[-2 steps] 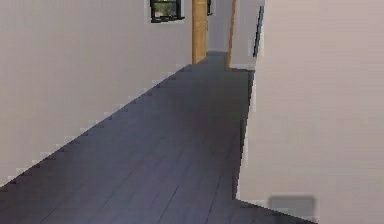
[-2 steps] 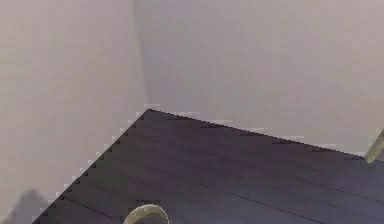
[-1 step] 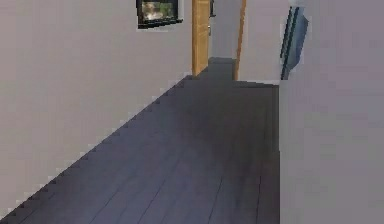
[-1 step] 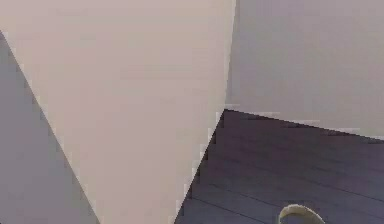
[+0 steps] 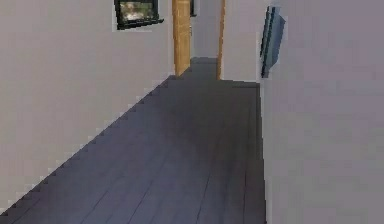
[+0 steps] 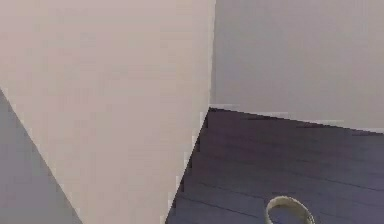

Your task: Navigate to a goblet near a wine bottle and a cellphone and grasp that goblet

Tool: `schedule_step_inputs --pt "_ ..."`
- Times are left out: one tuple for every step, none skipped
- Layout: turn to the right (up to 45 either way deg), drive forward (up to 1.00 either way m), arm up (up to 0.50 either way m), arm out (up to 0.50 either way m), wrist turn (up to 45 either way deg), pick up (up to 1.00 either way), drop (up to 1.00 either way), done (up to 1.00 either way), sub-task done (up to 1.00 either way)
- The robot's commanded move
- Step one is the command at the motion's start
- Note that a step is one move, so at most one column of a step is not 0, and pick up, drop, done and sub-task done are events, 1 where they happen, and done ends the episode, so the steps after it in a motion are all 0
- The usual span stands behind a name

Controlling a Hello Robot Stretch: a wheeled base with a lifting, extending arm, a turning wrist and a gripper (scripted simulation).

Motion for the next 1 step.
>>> schedule_step_inputs --pt "0.0 0.1 0.0 0.0 0.0 0.0 0.0 0.0 0.0"
